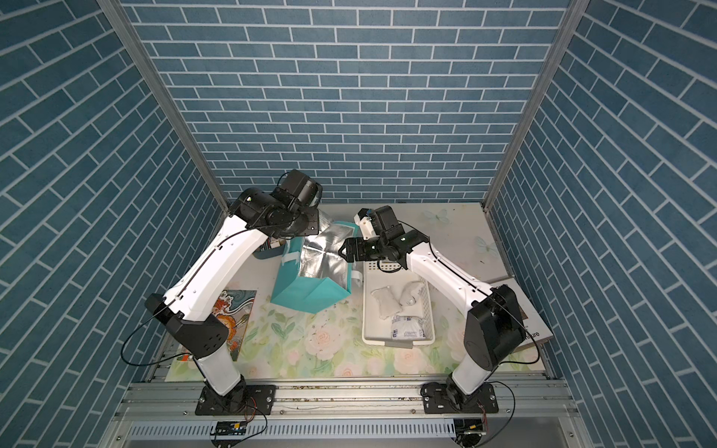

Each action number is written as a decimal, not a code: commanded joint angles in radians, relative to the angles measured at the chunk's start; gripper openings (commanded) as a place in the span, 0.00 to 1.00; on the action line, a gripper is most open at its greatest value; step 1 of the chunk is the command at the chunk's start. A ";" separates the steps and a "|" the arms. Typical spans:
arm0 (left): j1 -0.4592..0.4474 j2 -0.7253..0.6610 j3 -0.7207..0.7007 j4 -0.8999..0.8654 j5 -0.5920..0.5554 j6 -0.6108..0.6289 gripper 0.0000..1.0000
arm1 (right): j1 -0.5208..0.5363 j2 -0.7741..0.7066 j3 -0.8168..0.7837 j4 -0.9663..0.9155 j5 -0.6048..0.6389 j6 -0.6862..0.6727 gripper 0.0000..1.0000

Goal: Place the ice pack in the delivery bag
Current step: Adjust the delivery bag at the center of the board.

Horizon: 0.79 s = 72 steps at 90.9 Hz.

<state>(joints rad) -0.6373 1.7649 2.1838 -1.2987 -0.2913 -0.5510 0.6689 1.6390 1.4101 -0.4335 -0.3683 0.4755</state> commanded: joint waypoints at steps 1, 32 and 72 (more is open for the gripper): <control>0.001 -0.030 0.004 -0.022 -0.021 0.002 0.00 | 0.011 -0.013 0.001 0.013 0.014 0.016 0.83; -0.026 0.022 -0.053 -0.020 0.047 -0.033 0.00 | 0.012 0.034 0.014 -0.047 0.029 0.005 0.84; -0.025 0.026 -0.048 -0.020 0.024 -0.017 0.00 | 0.011 0.047 -0.103 -0.023 0.073 -0.022 0.24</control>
<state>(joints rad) -0.6598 1.7935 2.1201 -1.3067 -0.2466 -0.5835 0.6750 1.6749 1.3308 -0.4721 -0.2981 0.4664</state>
